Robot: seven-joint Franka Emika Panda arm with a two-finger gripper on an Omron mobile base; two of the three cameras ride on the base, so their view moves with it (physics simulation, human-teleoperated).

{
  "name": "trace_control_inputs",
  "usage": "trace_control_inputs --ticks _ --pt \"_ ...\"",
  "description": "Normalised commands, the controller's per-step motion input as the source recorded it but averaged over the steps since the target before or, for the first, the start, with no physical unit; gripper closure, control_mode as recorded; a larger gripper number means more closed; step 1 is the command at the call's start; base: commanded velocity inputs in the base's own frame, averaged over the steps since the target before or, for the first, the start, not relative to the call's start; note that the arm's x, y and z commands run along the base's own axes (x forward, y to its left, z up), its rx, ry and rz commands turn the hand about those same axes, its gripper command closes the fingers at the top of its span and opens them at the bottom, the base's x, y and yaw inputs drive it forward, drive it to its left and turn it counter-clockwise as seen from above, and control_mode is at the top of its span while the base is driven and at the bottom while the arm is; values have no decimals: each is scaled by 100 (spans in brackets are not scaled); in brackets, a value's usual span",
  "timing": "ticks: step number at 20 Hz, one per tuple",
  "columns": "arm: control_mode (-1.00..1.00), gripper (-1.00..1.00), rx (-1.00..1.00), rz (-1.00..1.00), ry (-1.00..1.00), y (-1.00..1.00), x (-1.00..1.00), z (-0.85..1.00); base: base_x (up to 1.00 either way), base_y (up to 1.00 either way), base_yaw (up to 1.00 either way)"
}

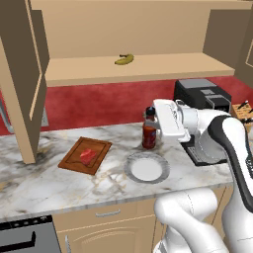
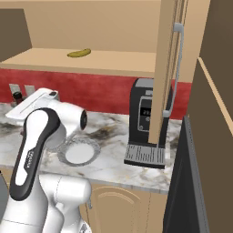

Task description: Pick the steak from the plate and place it on the cutting board. Then pick the condiment bottle from the cabinet and place it next to the cutting board.

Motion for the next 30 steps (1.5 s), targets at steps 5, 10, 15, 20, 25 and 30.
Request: trace_control_inputs --ticks 5,10,15,20,25,30 --pt "-100 100 1 6 -14 10 -32 -31 0 0 0" --pt "-100 100 2 4 -13 11 -8 -21 0 0 0" --pt "-100 100 2 1 -14 1 0 -8 0 0 0" --pt "-100 100 0 0 -10 0 -3 -11 0 0 0" --pt "-100 100 0 0 -4 -1 -16 -14 0 0 0" --pt "-100 100 -3 0 0 -12 -12 -12 0 0 0"
